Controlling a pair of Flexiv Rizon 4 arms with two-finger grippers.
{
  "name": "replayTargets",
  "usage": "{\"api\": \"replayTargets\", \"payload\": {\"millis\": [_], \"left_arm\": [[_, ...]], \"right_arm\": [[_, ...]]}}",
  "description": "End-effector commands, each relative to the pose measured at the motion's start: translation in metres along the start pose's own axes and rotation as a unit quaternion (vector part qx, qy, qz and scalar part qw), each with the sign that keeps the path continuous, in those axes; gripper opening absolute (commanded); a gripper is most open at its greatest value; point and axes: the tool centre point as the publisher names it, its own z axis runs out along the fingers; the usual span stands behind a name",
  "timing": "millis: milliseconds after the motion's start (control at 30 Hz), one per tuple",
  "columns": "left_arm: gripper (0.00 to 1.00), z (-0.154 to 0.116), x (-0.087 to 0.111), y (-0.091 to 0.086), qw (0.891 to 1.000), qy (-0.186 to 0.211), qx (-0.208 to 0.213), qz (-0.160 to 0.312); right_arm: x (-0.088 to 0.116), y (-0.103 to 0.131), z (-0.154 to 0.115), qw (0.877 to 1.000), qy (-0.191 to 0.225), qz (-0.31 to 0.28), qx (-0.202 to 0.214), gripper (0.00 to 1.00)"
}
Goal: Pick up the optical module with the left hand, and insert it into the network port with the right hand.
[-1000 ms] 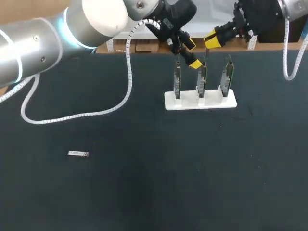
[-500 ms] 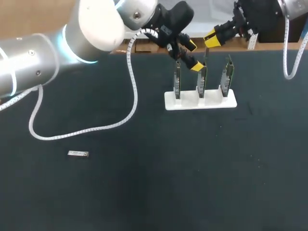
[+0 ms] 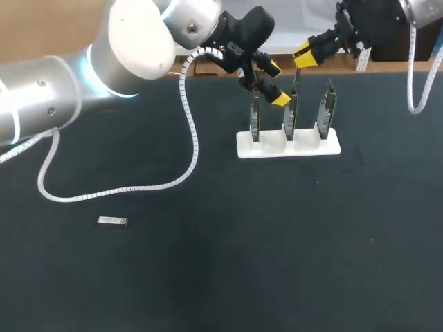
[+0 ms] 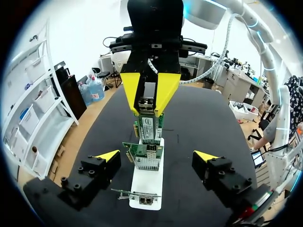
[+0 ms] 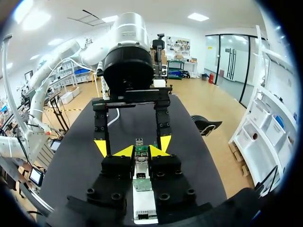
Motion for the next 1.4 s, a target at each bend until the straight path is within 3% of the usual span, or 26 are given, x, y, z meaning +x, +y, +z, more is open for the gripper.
{"api": "replayTargets", "payload": {"millis": [33, 1233, 1400], "left_arm": [[1.0, 0.004, -0.0005, 0.0089, 1.0, -0.003, 0.009, 0.002], [1.0, 0.0092, 0.0004, 0.0099, 1.0, -0.003, 0.029, 0.01], [1.0, 0.0095, -0.0011, 0.0088, 0.999, -0.013, 0.028, 0.031]], "right_arm": [[-0.0001, -0.0005, 0.0003, 1.0, 0.001, 0.001, 0.001, 0.0], [0.0008, 0.0007, -0.001, 1.0, 0.002, 0.001, 0.001, 0.0], [0.001, 0.0014, -0.0017, 1.0, -0.002, 0.005, -0.002, 0.0]]}}
